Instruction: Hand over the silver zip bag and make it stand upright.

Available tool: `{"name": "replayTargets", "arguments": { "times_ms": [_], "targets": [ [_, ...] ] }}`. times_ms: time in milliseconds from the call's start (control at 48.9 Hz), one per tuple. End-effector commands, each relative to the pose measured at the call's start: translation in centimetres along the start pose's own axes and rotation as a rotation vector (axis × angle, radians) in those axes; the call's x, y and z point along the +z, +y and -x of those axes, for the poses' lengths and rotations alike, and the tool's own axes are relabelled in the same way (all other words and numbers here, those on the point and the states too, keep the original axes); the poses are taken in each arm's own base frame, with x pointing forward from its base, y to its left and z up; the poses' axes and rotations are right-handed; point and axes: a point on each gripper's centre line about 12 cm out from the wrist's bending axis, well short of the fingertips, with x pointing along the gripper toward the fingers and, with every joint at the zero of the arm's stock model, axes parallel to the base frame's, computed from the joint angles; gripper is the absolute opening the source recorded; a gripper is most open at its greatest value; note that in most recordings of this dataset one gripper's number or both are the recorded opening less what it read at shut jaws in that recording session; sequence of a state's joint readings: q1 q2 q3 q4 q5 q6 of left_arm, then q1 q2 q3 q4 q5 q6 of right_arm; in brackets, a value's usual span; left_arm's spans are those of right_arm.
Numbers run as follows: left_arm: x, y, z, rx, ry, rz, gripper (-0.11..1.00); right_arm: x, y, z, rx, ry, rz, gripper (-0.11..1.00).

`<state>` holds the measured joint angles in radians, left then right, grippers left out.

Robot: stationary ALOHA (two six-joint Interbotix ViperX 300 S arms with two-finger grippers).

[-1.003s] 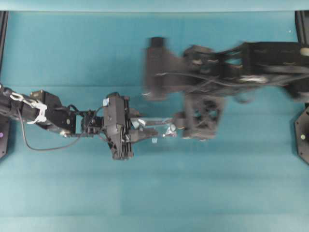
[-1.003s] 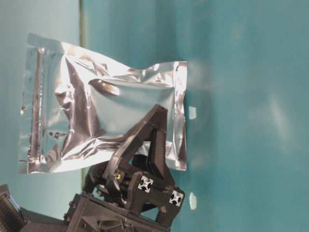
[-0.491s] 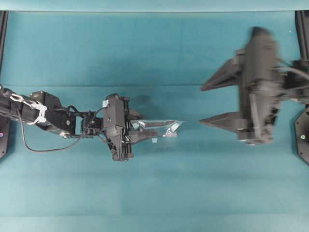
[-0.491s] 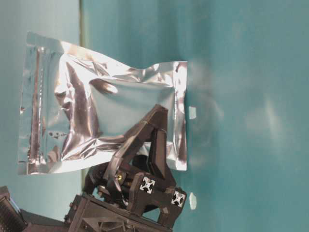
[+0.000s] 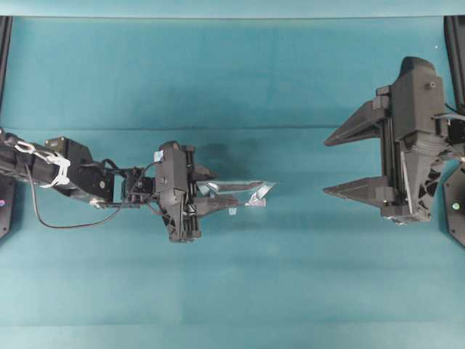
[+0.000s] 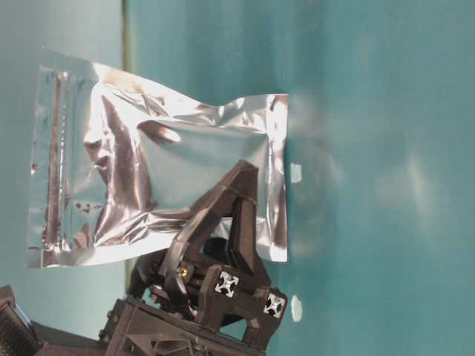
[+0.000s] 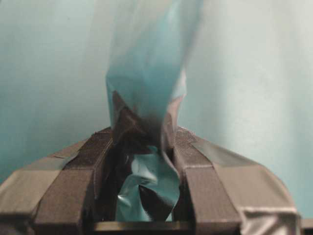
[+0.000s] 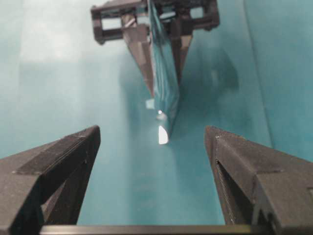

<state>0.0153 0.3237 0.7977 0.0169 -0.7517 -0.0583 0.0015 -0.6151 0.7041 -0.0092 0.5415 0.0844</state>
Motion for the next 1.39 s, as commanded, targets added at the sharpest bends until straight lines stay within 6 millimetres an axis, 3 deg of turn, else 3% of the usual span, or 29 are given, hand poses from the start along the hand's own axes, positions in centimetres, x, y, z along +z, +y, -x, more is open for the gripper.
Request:
{"name": "replayTargets", "arguments": {
  "times_ms": [0,1372],
  "targets": [
    [0.27,-0.46,-0.06,-0.013,-0.009,-0.005,0.30,0.54,0.14,0.50,0.007,-0.030,-0.010,0.94],
    [0.18,-0.52,-0.02,-0.014,-0.001,-0.005,0.30,-0.06,0.10,0.20,0.009,-0.050,-0.010,0.94]
  ]
}}
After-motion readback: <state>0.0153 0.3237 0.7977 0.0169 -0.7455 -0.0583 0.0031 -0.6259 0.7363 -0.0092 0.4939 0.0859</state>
